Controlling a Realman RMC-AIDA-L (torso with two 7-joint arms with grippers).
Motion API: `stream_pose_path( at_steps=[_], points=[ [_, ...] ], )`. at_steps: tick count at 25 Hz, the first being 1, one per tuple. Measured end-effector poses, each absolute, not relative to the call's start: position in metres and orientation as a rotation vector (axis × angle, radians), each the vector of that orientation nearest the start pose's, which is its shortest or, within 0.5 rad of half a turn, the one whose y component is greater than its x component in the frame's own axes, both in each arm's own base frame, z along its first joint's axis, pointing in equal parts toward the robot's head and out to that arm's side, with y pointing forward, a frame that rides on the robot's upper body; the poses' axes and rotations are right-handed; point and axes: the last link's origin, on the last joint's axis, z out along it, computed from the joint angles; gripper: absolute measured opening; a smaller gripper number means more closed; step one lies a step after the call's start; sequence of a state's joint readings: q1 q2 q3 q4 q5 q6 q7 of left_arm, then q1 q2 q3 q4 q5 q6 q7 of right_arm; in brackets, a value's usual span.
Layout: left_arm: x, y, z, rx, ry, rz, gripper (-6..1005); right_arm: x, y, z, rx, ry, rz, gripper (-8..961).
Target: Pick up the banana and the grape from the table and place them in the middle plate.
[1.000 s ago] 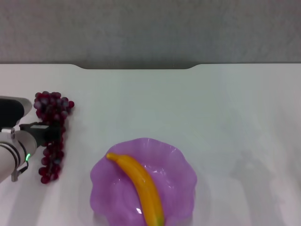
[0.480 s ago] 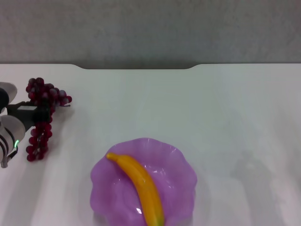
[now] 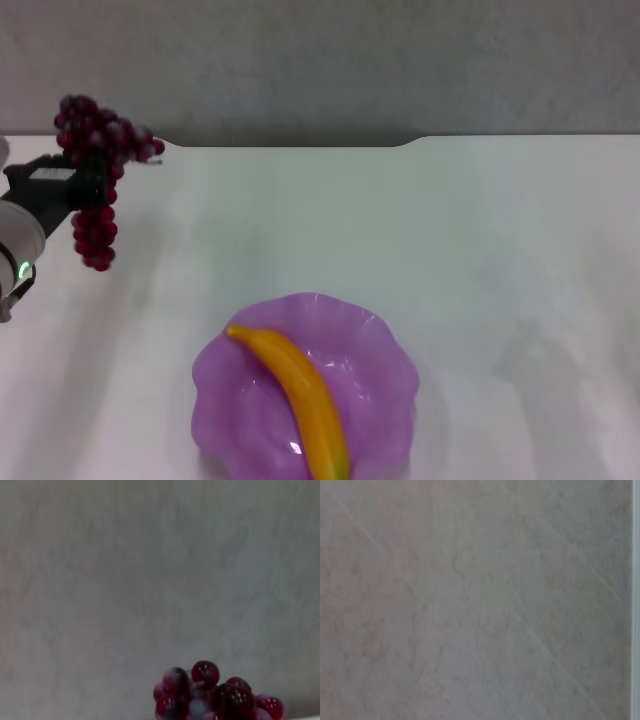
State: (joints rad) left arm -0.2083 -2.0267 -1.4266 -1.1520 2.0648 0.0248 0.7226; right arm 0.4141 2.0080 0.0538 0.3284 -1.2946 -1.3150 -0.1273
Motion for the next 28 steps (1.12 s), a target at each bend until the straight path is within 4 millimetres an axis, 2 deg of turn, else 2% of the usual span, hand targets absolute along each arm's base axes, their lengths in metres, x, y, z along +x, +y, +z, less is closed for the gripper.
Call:
stream_pose_path(
  at_steps=[3, 4, 5, 6, 8, 12, 15, 18, 28],
  points=[
    [-0.253, 0.376, 0.029, -1.738, -0.764, -0.459, 234, 0.348, 0.301, -0.005, -1.451, 0.513, 0.566, 8],
    [-0.236, 0.362, 0.031, -1.81, -0.772, -0.496, 233, 0.348, 0.301, -0.005, -1.451, 0.512, 0.565, 8],
    [-0.228, 0.353, 0.032, -1.844, -0.771, -0.513, 233, 0.348, 0.301, -0.004, -1.45, 0.512, 0.564, 8],
    [-0.211, 0.337, 0.028, -1.915, -0.75, -0.531, 233, 0.348, 0.302, -0.004, -1.449, 0.513, 0.563, 8],
    [-0.196, 0.324, 0.021, -1.995, -0.71, -0.533, 232, 0.349, 0.302, -0.004, -1.446, 0.514, 0.561, 8],
    [-0.174, 0.3, 0.004, -2.18, -0.611, -0.486, 232, 0.351, 0.3, -0.003, -1.443, 0.518, 0.557, 8],
    [-0.17, 0.288, -0.004, -2.314, -0.554, -0.42, 232, 0.353, 0.298, -0.002, -1.435, 0.52, 0.552, 8],
    [-0.173, 0.28, -0.009, -2.43, -0.491, -0.325, 231, 0.354, 0.297, -0.001, -1.429, 0.52, 0.55, 8],
    [-0.175, 0.278, -0.033, -2.645, -0.454, -0.181, 230, 0.353, 0.298, 0.0, -1.427, 0.514, 0.554, 8]
  ],
)
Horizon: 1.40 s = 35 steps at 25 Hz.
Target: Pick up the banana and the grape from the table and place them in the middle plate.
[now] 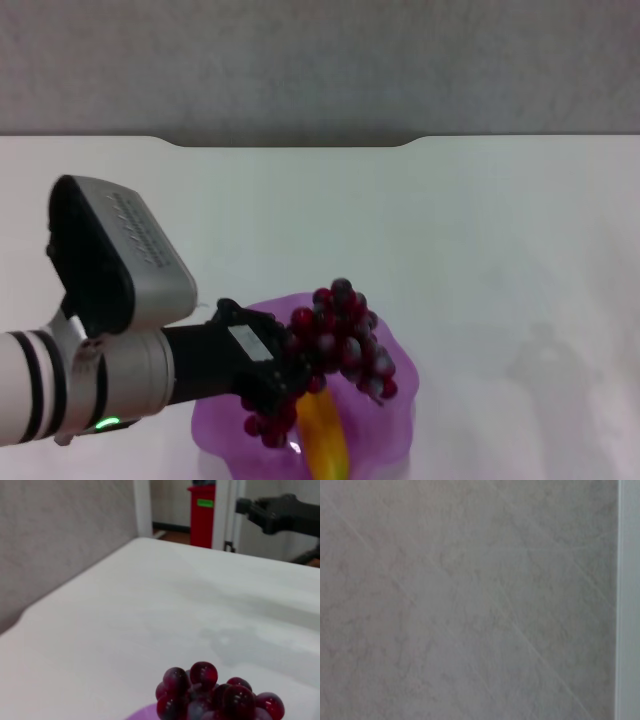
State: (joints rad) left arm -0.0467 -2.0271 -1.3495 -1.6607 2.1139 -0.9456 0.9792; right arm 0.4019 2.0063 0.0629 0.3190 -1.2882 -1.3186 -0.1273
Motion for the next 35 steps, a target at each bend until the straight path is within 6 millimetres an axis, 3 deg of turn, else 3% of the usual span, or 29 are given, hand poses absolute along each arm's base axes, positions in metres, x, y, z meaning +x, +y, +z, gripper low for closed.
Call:
stream_pose_path(
  at_steps=[12, 23, 26, 35],
  points=[
    [-0.184, 0.292, -0.058, -2.724, -0.509, -0.124, 229, 0.349, 0.298, 0.0, -1.431, 0.503, 0.57, 8],
    [-0.193, 0.308, -0.06, -2.683, -0.584, -0.129, 228, 0.347, 0.296, 0.001, -1.423, 0.49, 0.585, 8],
    [-0.192, 0.311, -0.059, -2.665, -0.579, -0.139, 431, 0.348, 0.296, 0.001, -1.422, 0.49, 0.585, 8],
    [-0.191, 0.315, -0.056, -2.634, -0.563, -0.156, 846, 0.348, 0.296, 0.0, -1.423, 0.493, 0.582, 8]
  ],
)
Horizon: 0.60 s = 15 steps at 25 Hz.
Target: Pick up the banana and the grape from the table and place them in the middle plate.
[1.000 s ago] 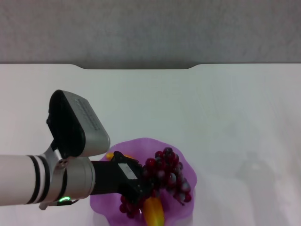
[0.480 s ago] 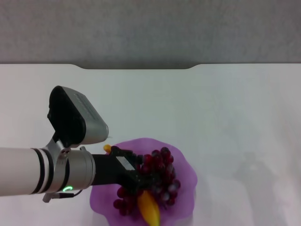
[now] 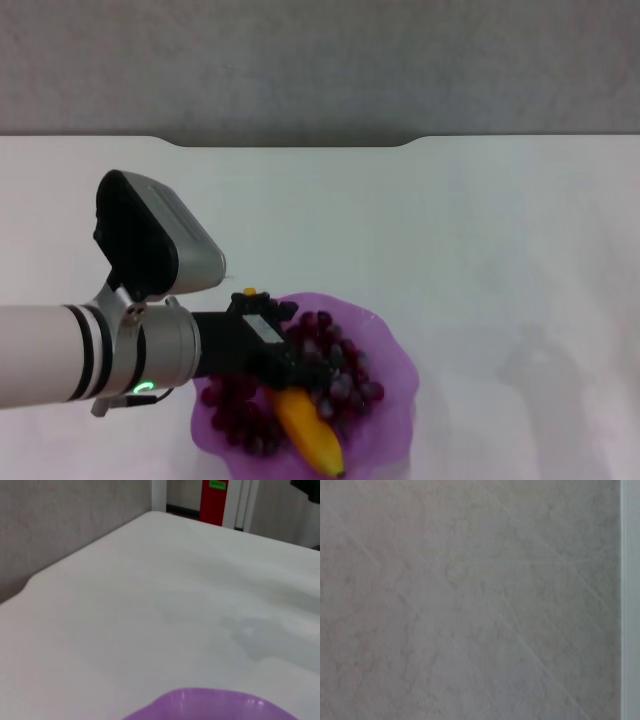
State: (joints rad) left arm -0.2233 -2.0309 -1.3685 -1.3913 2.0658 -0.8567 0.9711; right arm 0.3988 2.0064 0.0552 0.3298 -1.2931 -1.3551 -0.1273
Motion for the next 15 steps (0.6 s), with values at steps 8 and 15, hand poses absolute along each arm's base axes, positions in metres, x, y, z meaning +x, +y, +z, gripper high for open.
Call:
stream_pose_path(
  at_steps=[8, 15],
  points=[
    [-0.165, 0.327, -0.04, -2.565, -0.479, -0.326, 885, 0.349, 0.296, 0.0, -1.422, 0.496, 0.58, 8],
    [-0.147, 0.342, -0.007, -2.431, -0.407, -0.593, 884, 0.347, 0.298, 0.0, -1.427, 0.493, 0.583, 8]
  ],
)
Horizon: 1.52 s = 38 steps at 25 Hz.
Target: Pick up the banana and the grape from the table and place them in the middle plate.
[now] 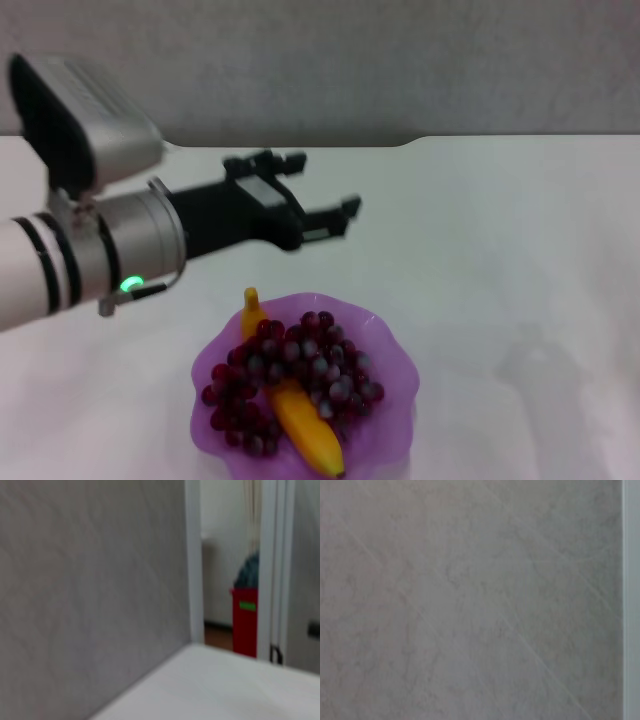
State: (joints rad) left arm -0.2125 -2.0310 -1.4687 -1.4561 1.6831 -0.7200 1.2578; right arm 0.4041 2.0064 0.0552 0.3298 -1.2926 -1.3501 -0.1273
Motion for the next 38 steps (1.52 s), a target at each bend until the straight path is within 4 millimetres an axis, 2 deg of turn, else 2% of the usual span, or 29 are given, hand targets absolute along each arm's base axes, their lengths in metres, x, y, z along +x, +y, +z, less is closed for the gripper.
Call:
stream_pose_path(
  at_steps=[3, 5, 9, 21, 27, 35, 38],
  points=[
    [-0.15, 0.346, 0.005, -2.353, -0.394, -0.665, 883, 0.347, 0.298, 0.0, -1.428, 0.493, 0.584, 8],
    [-0.155, 0.348, 0.011, -2.288, -0.39, -0.702, 834, 0.347, 0.298, 0.0, -1.428, 0.493, 0.583, 8],
    [-0.164, 0.35, 0.021, -2.192, -0.396, -0.747, 649, 0.348, 0.297, 0.0, -1.426, 0.496, 0.58, 8],
    [-0.221, 0.362, 0.046, -1.831, -0.493, -0.747, 184, 0.348, 0.297, 0.0, -1.426, 0.494, 0.58, 8],
    [-0.252, 0.362, 0.054, -1.686, -0.502, -0.748, 186, 0.347, 0.298, 0.0, -1.43, 0.491, 0.581, 8],
    [-0.296, 0.351, 0.065, -1.524, -0.461, -0.775, 191, 0.348, 0.3, -0.001, -1.437, 0.499, 0.574, 8],
    [-0.312, 0.348, 0.068, -1.491, -0.476, -0.762, 156, 0.347, 0.3, -0.002, -1.436, 0.5, 0.574, 8]
  ],
)
